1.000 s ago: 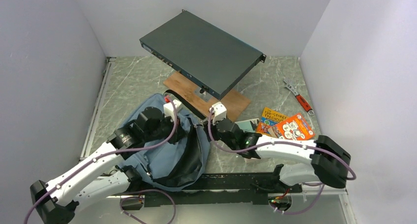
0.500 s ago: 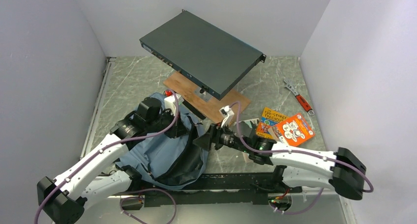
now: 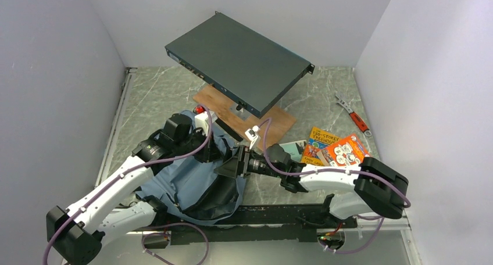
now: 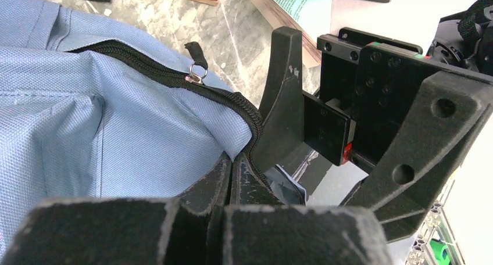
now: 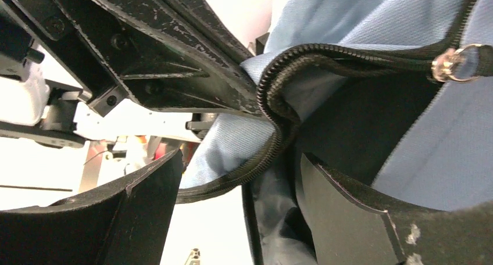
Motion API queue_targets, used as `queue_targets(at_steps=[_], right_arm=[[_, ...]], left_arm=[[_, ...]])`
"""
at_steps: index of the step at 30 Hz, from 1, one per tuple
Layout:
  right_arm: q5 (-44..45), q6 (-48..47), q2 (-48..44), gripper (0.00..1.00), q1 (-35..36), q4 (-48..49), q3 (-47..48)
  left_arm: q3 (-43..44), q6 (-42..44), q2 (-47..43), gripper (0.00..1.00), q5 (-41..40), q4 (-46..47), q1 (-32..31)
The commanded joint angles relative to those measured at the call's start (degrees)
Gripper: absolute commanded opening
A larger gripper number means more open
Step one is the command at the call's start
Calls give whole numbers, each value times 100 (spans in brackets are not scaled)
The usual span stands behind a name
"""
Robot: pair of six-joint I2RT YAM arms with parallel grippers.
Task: Pack the student bag
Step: Adjust the student bag at the center of the board.
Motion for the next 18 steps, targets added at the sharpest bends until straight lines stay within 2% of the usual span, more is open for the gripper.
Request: queue_targets(at_steps=[1,3,5,7,10,12,14,16,18], right_arm=[[-262,255,203,73,23,841,179],[-242,254,332,62,20,862,248],[-213,266,473,36,18,803,327],[-123,385,562,16,5,731,357],[-185,608,678,2,-61,807,394],[-300,788,779,0,-143,779,508],[-468,1061,896,0,-226,765,693],[-566,1316,994,0,-266,939,852],[-572,1560,1039,0,-280,1011,1001]], left_arm=[[363,-45,19,0,169,143,29],[414,28,40,1,132,15,41],[468,101,-48,13,-46,-179,42],[544,217,-315,32,-433,-469,46],[604,510,-882,61,-1129,-919,46],[542,712,-1223,81,-1361,-1038,43],[528,806,-1407,92,-1362,-1207,37],[570,815,-1455,99,-1358,-1569,22],[538,835,-1544,100,-1369,-1704,-39]])
